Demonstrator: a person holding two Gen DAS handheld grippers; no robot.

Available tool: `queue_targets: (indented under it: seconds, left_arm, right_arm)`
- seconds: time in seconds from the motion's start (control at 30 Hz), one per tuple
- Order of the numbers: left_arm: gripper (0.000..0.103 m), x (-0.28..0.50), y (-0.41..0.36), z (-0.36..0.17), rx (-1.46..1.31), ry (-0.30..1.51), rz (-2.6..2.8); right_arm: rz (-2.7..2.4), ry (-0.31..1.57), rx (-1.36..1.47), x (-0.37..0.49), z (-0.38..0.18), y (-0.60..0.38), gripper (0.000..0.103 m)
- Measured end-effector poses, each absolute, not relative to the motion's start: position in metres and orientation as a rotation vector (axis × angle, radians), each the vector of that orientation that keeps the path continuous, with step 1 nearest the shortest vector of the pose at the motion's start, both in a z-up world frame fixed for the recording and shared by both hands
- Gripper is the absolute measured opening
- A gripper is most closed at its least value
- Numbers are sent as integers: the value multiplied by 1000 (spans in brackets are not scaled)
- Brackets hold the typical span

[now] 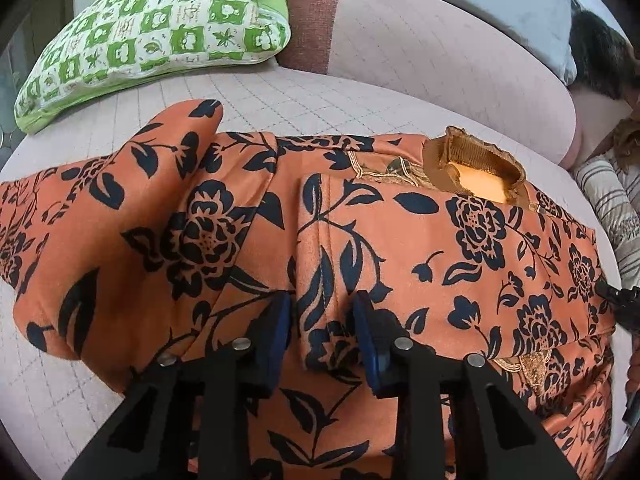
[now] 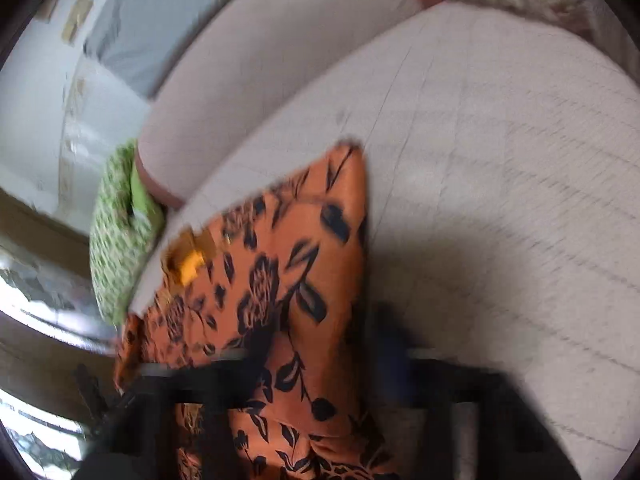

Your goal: Fold small clothes

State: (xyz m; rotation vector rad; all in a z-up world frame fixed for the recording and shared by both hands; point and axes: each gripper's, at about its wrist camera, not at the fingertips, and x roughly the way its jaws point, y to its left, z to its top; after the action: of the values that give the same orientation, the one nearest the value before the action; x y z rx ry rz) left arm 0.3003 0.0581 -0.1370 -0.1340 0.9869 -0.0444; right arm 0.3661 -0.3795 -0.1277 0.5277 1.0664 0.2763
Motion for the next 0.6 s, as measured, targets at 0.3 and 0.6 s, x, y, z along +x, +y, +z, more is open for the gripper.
queue_targets:
  seconds: [0.3, 0.6]
  left_arm:
    - [33, 300, 56, -138, -95, 955, -57]
    - [34, 300, 56, -139, -108, 947, -65]
  right_arm:
    - [94, 971, 375, 356, -102, -372, 15]
    - [271, 1055, 616, 414, -135, -345, 63]
